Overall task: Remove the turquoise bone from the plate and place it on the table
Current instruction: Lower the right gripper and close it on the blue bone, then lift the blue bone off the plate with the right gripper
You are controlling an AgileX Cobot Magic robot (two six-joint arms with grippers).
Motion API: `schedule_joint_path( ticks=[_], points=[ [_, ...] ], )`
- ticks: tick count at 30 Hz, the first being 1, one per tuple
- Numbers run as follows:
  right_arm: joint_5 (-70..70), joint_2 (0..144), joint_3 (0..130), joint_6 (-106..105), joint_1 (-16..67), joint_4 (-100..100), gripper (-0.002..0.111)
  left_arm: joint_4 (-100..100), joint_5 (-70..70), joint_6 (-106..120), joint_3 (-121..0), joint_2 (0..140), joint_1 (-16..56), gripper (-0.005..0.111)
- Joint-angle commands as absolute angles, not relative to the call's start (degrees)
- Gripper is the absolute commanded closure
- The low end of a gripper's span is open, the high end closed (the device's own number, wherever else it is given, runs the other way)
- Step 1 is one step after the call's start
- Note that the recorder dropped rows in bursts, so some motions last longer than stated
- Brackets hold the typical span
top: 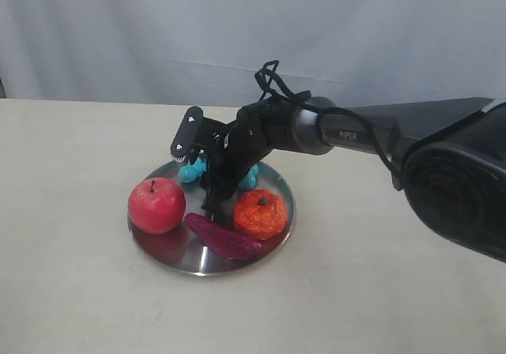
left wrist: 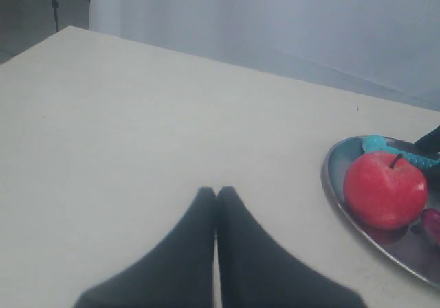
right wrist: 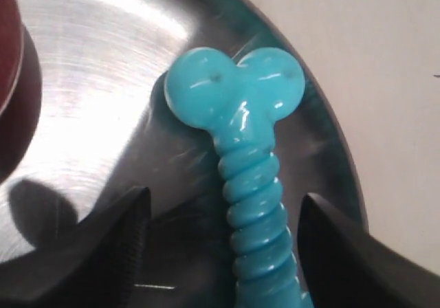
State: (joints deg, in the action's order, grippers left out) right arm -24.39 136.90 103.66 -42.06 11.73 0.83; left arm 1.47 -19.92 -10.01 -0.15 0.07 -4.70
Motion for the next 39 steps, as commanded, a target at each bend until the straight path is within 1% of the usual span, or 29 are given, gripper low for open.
schedule_joint_path(
  ticks=[1,8,10,13,17,19,20,30,39],
  points=[
    [-23.9,137.2,104.0,-41.8,11.4,1.2,0.049,1.5,-19.6,-10.1,0.0,0.0,-4.4,0.107],
    [-23.5,138.3,104.0,-41.8,11.4,1.2,0.049,1.5,-19.6,-10.1,0.0,0.0,-4.4,0.107],
    [-23.5,138.4,104.0,-41.8,11.4,1.2,0.055,1.5,-19.6,-10.1,0.0,0.0,-4.4,0.107],
    [-23.5,138.4,104.0,-41.8,11.4,1.2,0.071,1.5,-19.6,-10.1,0.0,0.0,-4.4,0.107],
    [-23.2,138.4,104.0,-41.8,11.4,1.0,0.096,1.5,-19.6,-10.1,0.0,0.0,-4.4,0.107],
    [-23.0,138.4,104.0,-41.8,11.4,1.0,0.106,1.5,-19.6,-10.1,0.0,0.0,-4.4,0.107],
    [-22.8,138.4,104.0,-41.7,11.4,1.0,0.108,1.5,-19.6,-10.1,0.0,0.0,-4.4,0.107],
    [-22.6,136.8,104.0,-41.7,11.4,1.0,0.109,1.5,-19.6,-10.1,0.0,0.0,-4.4,0.107],
    [-24.4,130.7,104.0,-41.2,11.5,1.7,0.109,1.5,-19.6,-10.1,0.0,0.0,-4.4,0.107]
  ],
)
